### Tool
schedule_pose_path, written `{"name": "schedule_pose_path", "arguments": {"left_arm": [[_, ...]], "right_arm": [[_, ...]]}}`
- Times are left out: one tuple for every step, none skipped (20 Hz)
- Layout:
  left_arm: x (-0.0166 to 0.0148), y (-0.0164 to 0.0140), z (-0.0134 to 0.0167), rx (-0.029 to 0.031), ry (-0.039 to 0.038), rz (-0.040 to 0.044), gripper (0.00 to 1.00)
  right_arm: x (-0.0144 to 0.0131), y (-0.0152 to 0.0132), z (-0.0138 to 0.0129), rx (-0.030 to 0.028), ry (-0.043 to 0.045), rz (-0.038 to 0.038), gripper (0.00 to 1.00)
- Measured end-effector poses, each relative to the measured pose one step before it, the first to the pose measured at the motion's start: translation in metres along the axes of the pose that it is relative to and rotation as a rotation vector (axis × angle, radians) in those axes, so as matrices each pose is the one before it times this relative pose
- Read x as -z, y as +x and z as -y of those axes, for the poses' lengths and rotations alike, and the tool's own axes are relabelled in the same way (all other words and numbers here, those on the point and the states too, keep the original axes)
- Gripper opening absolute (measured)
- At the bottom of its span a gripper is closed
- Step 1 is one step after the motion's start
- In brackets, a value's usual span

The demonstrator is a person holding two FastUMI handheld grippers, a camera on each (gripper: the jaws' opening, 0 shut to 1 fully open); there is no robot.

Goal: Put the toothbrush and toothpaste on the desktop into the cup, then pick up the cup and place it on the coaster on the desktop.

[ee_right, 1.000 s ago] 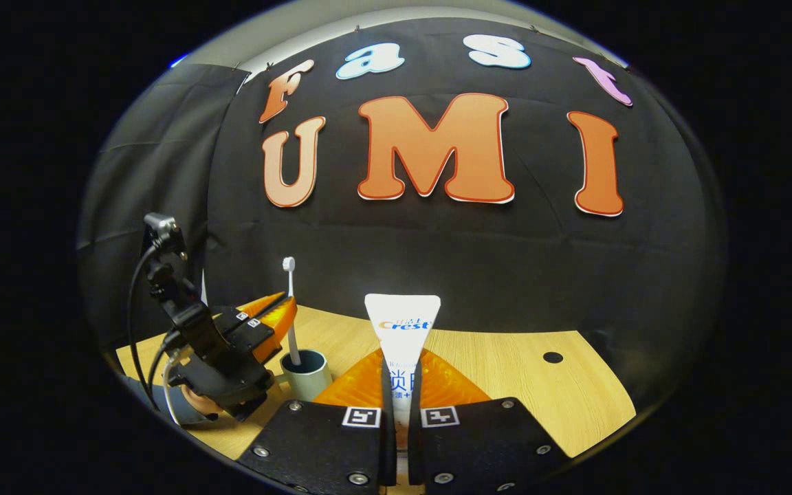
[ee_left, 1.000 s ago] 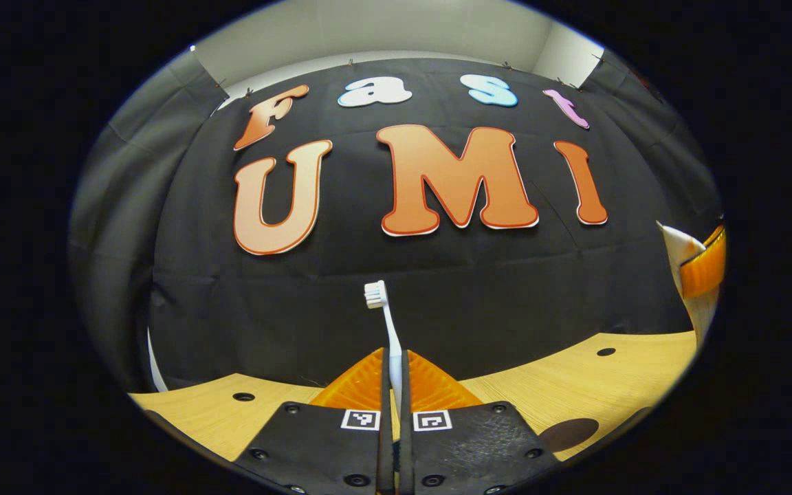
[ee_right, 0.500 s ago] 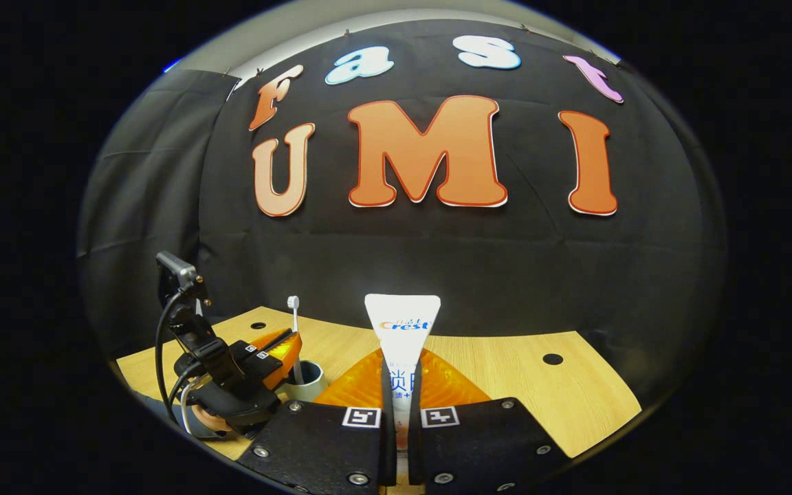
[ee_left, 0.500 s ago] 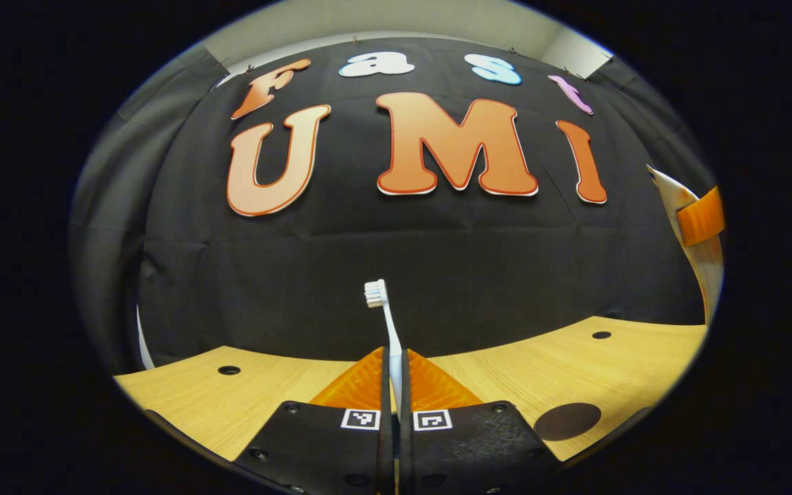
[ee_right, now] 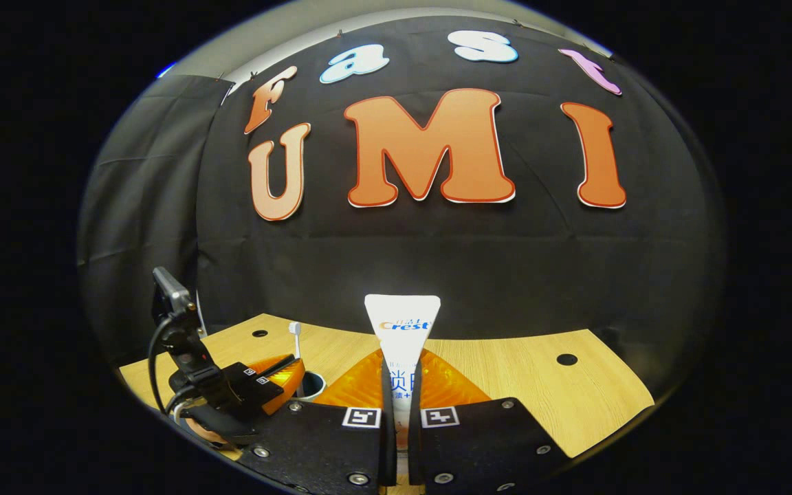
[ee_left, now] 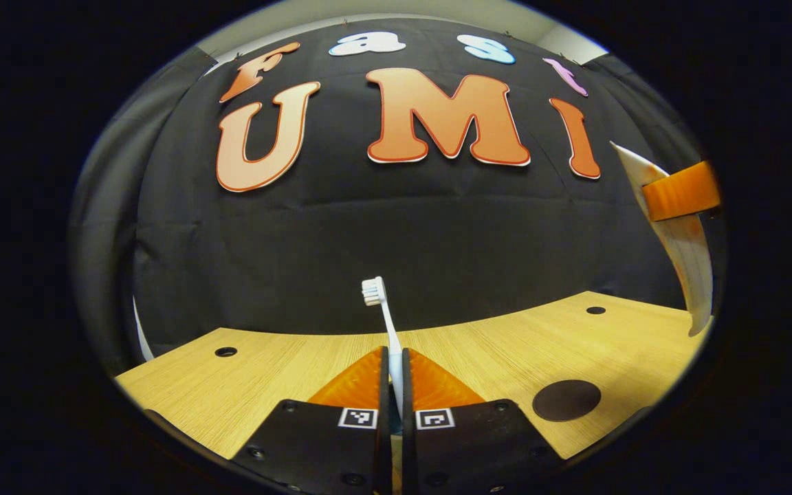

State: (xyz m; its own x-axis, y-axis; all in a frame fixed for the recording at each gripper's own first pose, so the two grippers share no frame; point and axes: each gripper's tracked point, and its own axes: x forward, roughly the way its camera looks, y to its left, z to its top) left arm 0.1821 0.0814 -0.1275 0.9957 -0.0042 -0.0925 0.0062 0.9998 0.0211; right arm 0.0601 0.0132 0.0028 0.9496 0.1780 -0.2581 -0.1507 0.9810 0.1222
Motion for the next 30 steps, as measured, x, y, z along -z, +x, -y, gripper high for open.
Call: {"name": "schedule_pose_path", "arguments": {"left_arm": [[-0.00166,-0.00370,0.00084,0.01009,-0.00654,-0.00091,0.08],[-0.00101,-0.00235,0.00134,0.00788,-0.00168,-0.01031,0.08],[0.00287,-0.00285,-0.00067,0.00201,0.00144,-0.01158,0.08],[-0.00063,-0.00499,-0.00253,-0.00231,-0.00119,-0.01206,0.10],[0.00199,-0.00350,-0.00148,0.00600,-0.00614,-0.01154,0.16],[0.00130,-0.00633,-0.00336,-0.00349,-0.00707,-0.01107,0.19],[0.00315,-0.00463,-0.00390,0.00019,-0.00613,-0.01289,0.30],[-0.00025,-0.00530,-0.00422,-0.00538,-0.00413,-0.00887,0.36],[0.00001,-0.00352,-0.00155,-0.00078,0.00042,-0.01068,0.46],[0.00088,-0.00625,-0.00322,-0.00548,0.01110,-0.02306,0.59],[0.00332,-0.00691,-0.00740,-0.02725,0.01758,-0.02036,0.72],[-0.00679,-0.00073,-0.00549,-0.00795,-0.00422,0.00339,0.85],[-0.00193,-0.01480,-0.00231,-0.00708,-0.00783,0.01164,0.99],[-0.00733,-0.00728,-0.00458,-0.00764,-0.00081,0.01123,0.98],[-0.00503,-0.00704,-0.00374,-0.01131,0.00066,0.01072,0.98],[-0.00598,-0.00595,-0.00278,0.00149,-0.00365,0.00967,0.98],[-0.00252,-0.00748,-0.00225,-0.00195,-0.00353,0.01098,0.98],[-0.00414,-0.00497,-0.00246,0.00186,-0.00228,0.00869,0.98],[-0.00458,-0.00489,-0.00364,-0.00490,-0.00543,0.00695,0.98],[-0.00200,-0.00518,-0.00248,0.00255,-0.00972,0.00252,0.98],[0.00078,-0.00409,-0.00093,0.00109,-0.01028,-0.00144,0.98],[-0.00028,-0.00408,-0.00349,-0.00568,-0.00948,0.00172,0.98],[-0.00204,-0.00418,-0.00427,-0.00657,-0.00749,0.00112,0.99],[-0.00046,-0.00316,-0.00548,-0.00897,-0.00421,0.00431,0.99],[-0.00044,-0.00241,-0.00480,-0.00995,-0.00318,0.00452,0.99],[-0.00106,-0.00290,-0.00553,-0.01895,0.00369,0.00099,0.99],[-0.00048,-0.00238,-0.00726,-0.02234,0.00501,0.00245,0.99],[-0.00262,-0.00292,-0.00321,-0.00471,0.00059,0.00631,0.99],[-0.00268,-0.00238,-0.00184,-0.00497,-0.00016,0.00583,0.99],[-0.00063,-0.00259,-0.00216,-0.00530,0.00201,0.00383,0.99]], "right_arm": [[-0.00150,0.00271,-0.00165,-0.00480,-0.00002,0.00176,0.07],[-0.00078,0.00279,-0.00251,-0.00457,0.00329,-0.00046,0.07],[0.00009,0.00272,-0.00117,-0.00488,0.00419,0.00021,0.07],[-0.00174,0.00241,-0.00272,-0.00644,0.00145,0.00231,0.07],[-0.00212,0.00189,-0.00286,-0.00437,-0.00071,0.00229,0.07],[-0.00214,0.00195,-0.00302,-0.00714,-0.00278,0.00592,0.07],[-0.00312,0.00263,-0.00279,-0.00657,0.00117,0.00700,0.07],[-0.00389,0.00185,-0.00394,-0.01023,0.00322,0.00839,0.07],[-0.00287,0.00216,-0.00297,-0.00894,0.00573,0.01001,0.07],[-0.00431,0.00251,-0.00406,-0.00876,0.00271,0.00907,0.07],[-0.00249,0.00259,-0.00340,-0.00613,0.00175,0.00969,0.07],[-0.00242,0.00297,-0.00310,-0.00789,-0.00013,0.00743,0.07],[-0.00234,0.00200,-0.00412,-0.00597,0.00241,0.00559,0.07],[-0.00218,0.00301,-0.00393,-0.00899,-0.00171,0.00273,0.07],[-0.00020,0.00278,-0.00359,-0.00535,-0.00202,0.00434,0.07],[-0.00091,0.00218,-0.00446,-0.00791,-0.00439,0.00279,0.07],[-0.00177,0.00294,-0.00384,-0.00805,0.00098,0.00468,0.07],[-0.00078,0.00308,-0.00434,-0.01199,0.00601,0.00307,0.07],[-0.00108,0.00250,-0.00386,-0.01356,0.01189,0.00663,0.07],[-0.00086,0.00329,-0.00659,-0.01802,0.01672,0.00734,0.07],[-0.00154,0.00438,-0.00654,-0.01529,0.01163,0.00668,0.07],[0.00034,0.00582,-0.00601,-0.01224,-0.00003,0.00452,0.07],[0.00089,0.00502,-0.00447,-0.00974,-0.00501,0.00380,0.07],[0.00091,0.00407,-0.00413,-0.01037,-0.00316,0.00471,0.07],[0.00079,0.00469,-0.00483,-0.01327,0.00307,0.00718,0.07],[0.00117,0.00473,-0.00385,-0.01047,0.00619,0.01520,0.07],[0.00281,0.00549,-0.00193,-0.00169,0.00605,0.00713,0.07],[0.00550,0.00613,-0.00247,-0.00447,0.00408,-0.00134,0.07],[0.00677,0.00588,-0.00211,-0.00423,0.00421,-0.00897,0.07],[0.00731,0.00474,-0.00251,-0.00581,0.00312,-0.01068,0.07]]}}
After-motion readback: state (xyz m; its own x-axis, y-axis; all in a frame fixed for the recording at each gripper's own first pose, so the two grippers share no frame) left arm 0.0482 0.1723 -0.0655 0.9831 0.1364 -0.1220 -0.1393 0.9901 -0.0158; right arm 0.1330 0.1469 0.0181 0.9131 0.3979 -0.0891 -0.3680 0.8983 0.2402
